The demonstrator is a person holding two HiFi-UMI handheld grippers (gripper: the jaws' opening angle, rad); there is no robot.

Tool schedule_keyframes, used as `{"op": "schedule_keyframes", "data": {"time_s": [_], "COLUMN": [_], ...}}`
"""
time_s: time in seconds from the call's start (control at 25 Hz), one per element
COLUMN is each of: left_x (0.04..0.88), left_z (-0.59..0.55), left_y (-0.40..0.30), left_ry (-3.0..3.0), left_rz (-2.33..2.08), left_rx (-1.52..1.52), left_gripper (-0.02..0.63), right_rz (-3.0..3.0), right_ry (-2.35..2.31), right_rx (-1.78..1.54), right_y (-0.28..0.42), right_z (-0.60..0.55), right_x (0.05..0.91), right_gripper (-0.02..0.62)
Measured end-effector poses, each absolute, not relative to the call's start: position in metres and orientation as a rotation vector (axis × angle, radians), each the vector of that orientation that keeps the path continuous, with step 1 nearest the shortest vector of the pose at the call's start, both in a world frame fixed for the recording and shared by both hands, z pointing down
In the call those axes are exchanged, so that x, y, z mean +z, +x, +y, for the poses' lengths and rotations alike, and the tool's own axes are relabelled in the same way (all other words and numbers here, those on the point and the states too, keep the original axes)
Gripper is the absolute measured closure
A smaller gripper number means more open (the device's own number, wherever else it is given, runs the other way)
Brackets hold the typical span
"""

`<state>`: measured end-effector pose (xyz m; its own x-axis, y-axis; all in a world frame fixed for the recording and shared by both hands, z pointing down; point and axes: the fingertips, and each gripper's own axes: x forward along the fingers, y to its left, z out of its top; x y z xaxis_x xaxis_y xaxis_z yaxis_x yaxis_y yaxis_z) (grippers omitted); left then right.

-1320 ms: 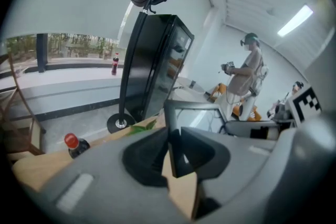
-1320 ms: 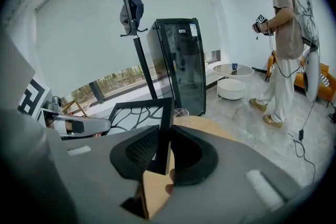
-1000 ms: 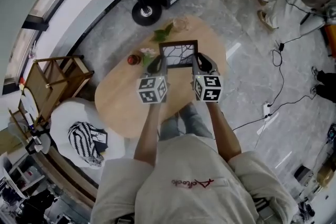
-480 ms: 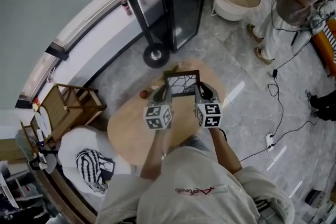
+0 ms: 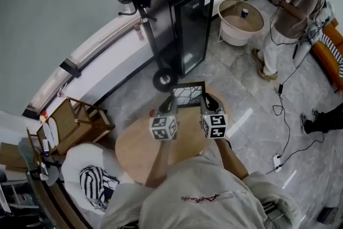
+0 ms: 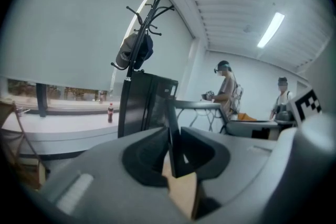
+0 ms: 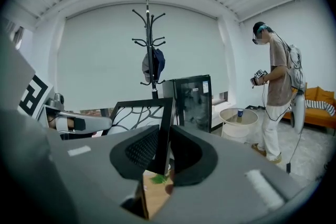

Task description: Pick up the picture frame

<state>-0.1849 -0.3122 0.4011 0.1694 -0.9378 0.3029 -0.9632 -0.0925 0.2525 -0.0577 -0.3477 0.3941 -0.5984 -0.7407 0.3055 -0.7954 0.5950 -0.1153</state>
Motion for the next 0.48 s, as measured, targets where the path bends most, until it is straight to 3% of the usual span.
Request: {"op": "schedule_keyframes", "data": {"time_s": [0.48], "left_x": [0.341], "left_z": [-0.298], "left_y": [-0.184], "left_ry": [2.153], "left_rz": [-1.851], "left_rx": [0.043], "left_gripper": [0.532], "right_rz": [-2.679], "right_ry": [1.290], "right_rx": [0.228], "right_y": [-0.057], "right_z": [-0.333], "right_x": [0.332], "right_gripper": [0.518]}}
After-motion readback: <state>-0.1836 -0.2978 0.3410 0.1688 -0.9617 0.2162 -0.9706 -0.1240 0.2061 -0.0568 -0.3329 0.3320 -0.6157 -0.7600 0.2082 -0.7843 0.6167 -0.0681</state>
